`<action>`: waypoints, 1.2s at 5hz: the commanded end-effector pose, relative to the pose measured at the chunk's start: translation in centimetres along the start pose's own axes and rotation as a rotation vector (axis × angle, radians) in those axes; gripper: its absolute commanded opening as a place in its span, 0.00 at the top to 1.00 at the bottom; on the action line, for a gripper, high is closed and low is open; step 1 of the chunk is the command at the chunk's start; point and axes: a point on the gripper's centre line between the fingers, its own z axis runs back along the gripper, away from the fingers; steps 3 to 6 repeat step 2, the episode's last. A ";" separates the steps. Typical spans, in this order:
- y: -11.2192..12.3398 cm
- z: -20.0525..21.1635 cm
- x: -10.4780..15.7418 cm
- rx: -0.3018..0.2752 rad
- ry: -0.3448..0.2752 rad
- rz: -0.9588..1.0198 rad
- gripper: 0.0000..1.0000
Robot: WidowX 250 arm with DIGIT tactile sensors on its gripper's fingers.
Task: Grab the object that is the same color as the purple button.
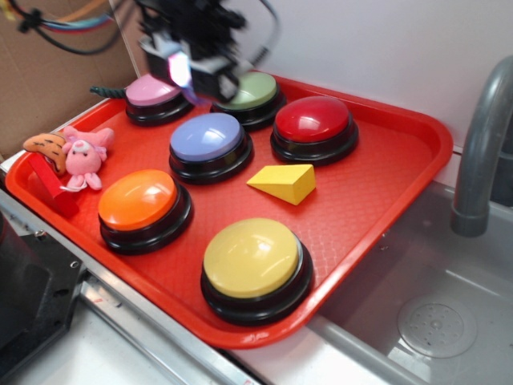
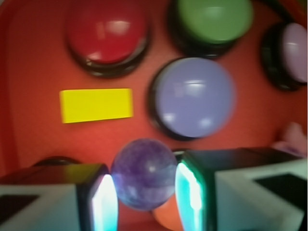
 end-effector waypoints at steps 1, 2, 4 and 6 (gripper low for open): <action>4.2 0.9 -1.0 0.045 -0.032 0.037 1.00; 4.5 1.1 -1.0 -0.057 0.089 0.010 0.42; 4.5 1.1 -1.0 -0.057 0.089 0.010 0.42; 4.5 1.1 -1.0 -0.057 0.089 0.010 0.42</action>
